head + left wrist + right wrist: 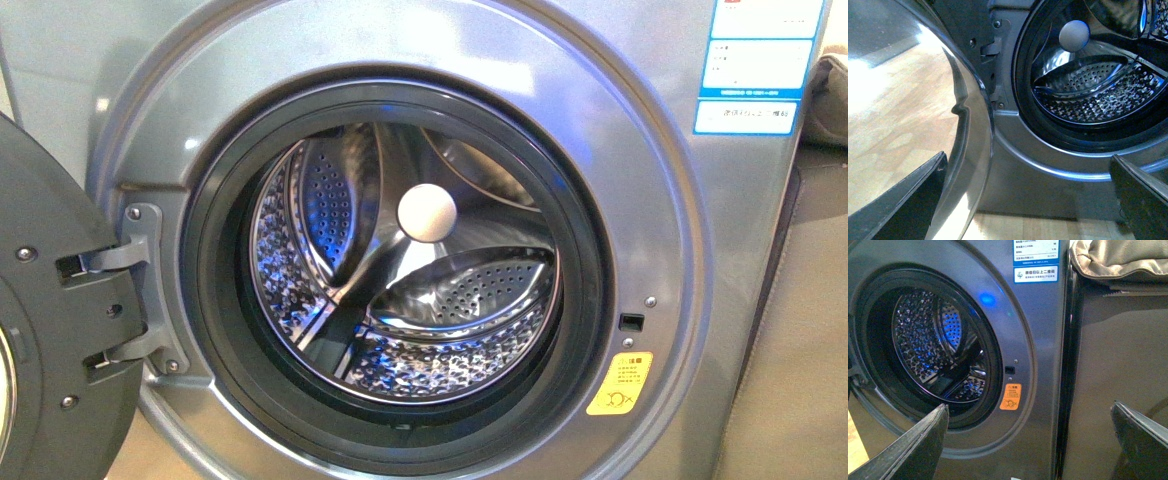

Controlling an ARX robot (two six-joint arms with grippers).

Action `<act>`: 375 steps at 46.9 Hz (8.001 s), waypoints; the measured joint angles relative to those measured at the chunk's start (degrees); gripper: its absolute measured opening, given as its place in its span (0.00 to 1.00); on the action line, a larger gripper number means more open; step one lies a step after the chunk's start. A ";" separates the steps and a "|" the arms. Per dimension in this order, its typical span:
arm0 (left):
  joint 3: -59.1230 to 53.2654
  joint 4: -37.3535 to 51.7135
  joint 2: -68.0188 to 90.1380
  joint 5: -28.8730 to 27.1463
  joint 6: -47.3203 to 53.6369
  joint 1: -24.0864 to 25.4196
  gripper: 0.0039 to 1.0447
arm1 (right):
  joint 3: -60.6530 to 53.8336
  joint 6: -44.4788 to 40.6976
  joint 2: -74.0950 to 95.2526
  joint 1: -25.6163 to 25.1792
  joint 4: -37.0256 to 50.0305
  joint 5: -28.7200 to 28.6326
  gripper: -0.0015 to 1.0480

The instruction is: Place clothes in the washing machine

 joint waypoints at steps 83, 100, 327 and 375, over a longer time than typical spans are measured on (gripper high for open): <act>0.00 0.00 0.00 0.02 0.02 0.00 0.94 | 57.11 -17.14 126.03 -42.51 8.35 -2.56 0.93; 0.00 0.00 0.00 0.00 0.00 0.00 0.94 | 61.51 -18.60 137.41 -42.12 9.77 1.53 0.93; 0.00 0.00 0.00 0.02 0.02 0.00 0.94 | 82.62 -3.80 62.97 6.69 -5.42 -3.98 0.09; 0.00 0.00 0.00 0.02 0.00 0.00 0.94 | 102.25 -13.18 78.34 33.16 -18.34 8.24 0.09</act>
